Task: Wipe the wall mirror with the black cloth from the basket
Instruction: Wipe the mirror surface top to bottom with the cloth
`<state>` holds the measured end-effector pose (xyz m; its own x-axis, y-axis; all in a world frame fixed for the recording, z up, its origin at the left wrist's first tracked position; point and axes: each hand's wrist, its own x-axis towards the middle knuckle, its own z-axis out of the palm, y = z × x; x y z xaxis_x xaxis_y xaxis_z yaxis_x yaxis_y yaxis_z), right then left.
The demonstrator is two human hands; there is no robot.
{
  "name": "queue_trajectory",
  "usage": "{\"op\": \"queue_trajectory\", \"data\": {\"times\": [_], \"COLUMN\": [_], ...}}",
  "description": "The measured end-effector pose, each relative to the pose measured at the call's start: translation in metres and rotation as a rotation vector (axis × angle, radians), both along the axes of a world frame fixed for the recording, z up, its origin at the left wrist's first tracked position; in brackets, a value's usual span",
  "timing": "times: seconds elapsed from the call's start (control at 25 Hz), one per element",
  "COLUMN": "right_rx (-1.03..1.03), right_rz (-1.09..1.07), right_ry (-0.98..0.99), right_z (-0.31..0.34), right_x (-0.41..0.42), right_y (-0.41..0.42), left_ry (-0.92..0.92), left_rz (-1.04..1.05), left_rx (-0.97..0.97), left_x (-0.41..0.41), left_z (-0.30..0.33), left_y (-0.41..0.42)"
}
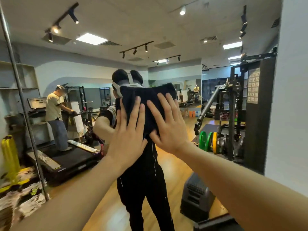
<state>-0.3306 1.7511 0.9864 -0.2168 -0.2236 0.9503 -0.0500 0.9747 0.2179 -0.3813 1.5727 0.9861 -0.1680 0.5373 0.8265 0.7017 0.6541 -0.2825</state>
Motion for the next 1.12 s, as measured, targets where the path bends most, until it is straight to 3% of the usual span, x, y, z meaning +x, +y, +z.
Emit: {"op": "queue_trajectory", "data": {"times": [0.16,0.32,0.52,1.12], "right_rx": [0.069,0.258,0.315,0.224], "right_rz": [-0.063,-0.108,-0.107,-0.074], "right_ry": [-0.090,-0.104,0.006,0.158], "right_z": [-0.046,0.002,0.069,0.154], "right_x": [0.010,0.019,0.031,0.088], "right_y": [0.015,0.050,0.117,0.321], "left_ry": [-0.012,-0.063,-0.005,0.174], "left_rz": [0.051,0.049,-0.007,-0.084], "left_rx": [-0.106,-0.088,0.019,0.074], "left_x": [0.008,0.010,0.024,0.079], "left_z": [-0.040,-0.011,0.047,0.144], "left_y": [0.010,0.037,0.102,0.313]}}
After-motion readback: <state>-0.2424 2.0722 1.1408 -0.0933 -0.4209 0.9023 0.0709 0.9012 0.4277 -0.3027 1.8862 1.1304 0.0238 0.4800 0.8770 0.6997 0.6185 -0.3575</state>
